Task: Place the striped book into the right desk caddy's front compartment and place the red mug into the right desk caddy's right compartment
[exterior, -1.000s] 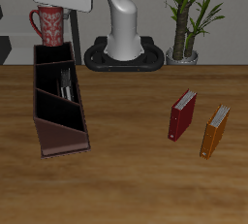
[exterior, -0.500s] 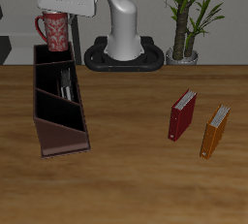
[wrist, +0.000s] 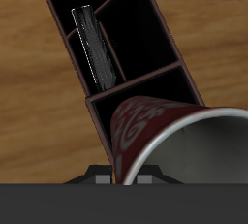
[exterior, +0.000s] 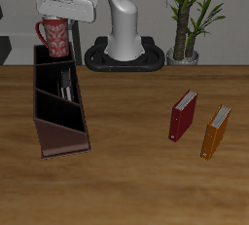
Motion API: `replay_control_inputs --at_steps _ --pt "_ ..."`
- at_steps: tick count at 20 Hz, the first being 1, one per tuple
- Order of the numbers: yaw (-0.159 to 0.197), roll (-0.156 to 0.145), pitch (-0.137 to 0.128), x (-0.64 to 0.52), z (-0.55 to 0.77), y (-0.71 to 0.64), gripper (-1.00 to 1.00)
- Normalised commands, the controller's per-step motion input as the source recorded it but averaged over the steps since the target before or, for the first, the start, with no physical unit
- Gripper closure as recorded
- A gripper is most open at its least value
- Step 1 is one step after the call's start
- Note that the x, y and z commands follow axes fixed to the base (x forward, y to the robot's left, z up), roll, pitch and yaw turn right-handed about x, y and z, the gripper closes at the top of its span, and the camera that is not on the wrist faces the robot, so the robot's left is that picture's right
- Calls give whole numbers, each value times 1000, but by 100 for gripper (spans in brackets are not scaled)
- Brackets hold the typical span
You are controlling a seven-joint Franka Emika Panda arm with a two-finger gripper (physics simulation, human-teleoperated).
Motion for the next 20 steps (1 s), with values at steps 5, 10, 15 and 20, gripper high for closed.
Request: replay_control_inputs --at_steps 5,10,15,20 --pt "-27 14 28 79 -116 -27 100" --pt "-5 -3 0 -23 -39 -7 100" --pt "-22 3 17 39 -65 -40 100" --pt "1 18 14 35 -133 99 100"
